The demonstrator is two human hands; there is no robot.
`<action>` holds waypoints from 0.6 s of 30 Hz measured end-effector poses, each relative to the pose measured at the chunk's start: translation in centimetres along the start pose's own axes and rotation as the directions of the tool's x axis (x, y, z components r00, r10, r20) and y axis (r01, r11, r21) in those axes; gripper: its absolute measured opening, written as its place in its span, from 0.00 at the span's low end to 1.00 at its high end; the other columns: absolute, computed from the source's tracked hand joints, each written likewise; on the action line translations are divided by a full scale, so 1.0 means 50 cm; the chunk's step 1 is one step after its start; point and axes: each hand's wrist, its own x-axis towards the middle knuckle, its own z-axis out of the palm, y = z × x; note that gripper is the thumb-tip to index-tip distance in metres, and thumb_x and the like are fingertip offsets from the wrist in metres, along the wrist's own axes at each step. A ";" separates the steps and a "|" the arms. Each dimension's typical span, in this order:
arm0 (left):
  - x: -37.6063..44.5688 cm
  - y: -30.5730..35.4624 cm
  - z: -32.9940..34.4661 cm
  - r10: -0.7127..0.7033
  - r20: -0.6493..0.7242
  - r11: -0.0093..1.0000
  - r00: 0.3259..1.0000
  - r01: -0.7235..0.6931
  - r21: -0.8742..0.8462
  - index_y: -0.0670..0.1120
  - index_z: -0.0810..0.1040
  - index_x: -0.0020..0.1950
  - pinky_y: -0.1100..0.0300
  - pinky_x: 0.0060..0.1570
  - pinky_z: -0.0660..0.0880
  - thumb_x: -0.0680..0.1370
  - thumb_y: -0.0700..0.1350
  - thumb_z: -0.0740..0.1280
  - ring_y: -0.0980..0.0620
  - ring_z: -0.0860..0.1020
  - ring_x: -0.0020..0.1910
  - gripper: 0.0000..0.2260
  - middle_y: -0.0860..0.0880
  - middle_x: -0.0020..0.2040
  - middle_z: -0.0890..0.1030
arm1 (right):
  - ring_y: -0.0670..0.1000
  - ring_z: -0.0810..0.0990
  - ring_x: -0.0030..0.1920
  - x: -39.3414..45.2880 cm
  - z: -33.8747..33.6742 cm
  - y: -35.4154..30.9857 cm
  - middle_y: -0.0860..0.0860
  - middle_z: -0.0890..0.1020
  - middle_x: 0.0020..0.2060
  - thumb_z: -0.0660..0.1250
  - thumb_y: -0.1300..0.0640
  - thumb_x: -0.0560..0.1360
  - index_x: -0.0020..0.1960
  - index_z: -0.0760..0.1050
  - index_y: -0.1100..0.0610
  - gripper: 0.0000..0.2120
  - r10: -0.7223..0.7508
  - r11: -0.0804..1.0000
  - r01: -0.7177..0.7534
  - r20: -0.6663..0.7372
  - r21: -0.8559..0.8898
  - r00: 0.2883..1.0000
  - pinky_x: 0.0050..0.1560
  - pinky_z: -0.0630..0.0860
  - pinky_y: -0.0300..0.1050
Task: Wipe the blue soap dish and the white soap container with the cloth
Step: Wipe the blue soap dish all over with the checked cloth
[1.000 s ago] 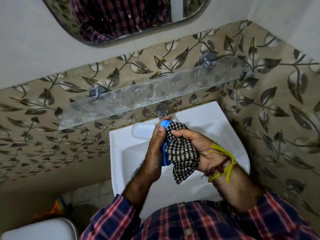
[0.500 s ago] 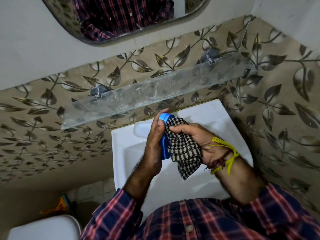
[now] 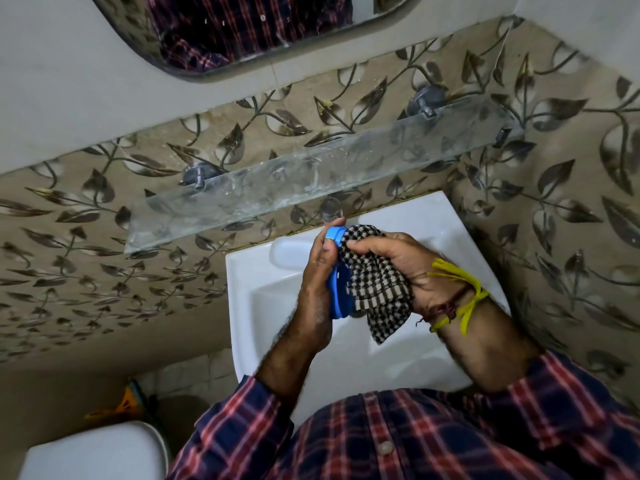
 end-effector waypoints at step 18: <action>0.023 0.025 -0.018 0.028 -0.049 1.000 0.998 -0.028 0.007 0.55 0.76 0.69 0.39 0.68 0.69 0.81 0.57 0.59 0.42 0.75 0.63 0.18 0.36 0.72 0.73 | 0.56 0.81 0.30 -0.019 0.017 0.039 0.61 0.81 0.35 0.68 0.69 0.73 0.54 0.76 0.69 0.10 0.050 0.978 -0.042 0.035 -0.204 0.998 0.30 0.81 0.52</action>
